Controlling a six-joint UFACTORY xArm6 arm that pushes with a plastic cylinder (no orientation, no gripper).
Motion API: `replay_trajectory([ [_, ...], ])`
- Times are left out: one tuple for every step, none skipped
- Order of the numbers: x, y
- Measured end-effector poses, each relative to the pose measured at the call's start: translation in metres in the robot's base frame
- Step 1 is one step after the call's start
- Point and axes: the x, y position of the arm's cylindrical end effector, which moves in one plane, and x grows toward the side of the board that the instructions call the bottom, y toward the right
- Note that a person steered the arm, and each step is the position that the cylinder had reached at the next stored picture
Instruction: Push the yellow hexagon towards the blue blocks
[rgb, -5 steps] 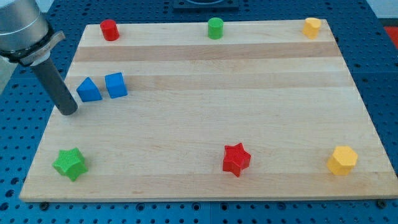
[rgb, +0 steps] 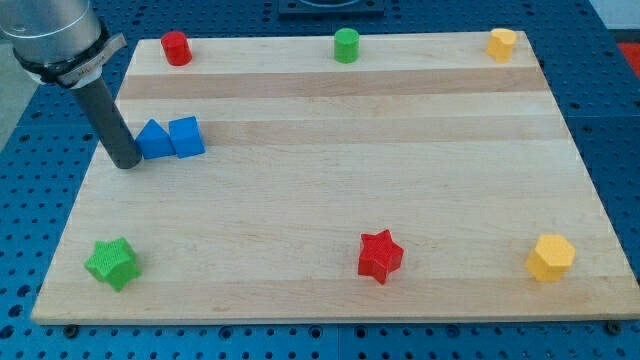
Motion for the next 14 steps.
replay_trajectory([
  [-0.002, 0.0],
  [-0.006, 0.0],
  [-0.005, 0.0],
  [0.018, 0.006],
  [0.028, 0.046],
  [0.031, 0.117],
  [0.038, 0.196],
  [0.041, 0.273],
  [0.041, 0.344],
  [0.048, 0.407],
  [0.052, 0.448],
  [0.065, 0.475],
  [0.086, 0.518],
  [0.103, 0.542],
])
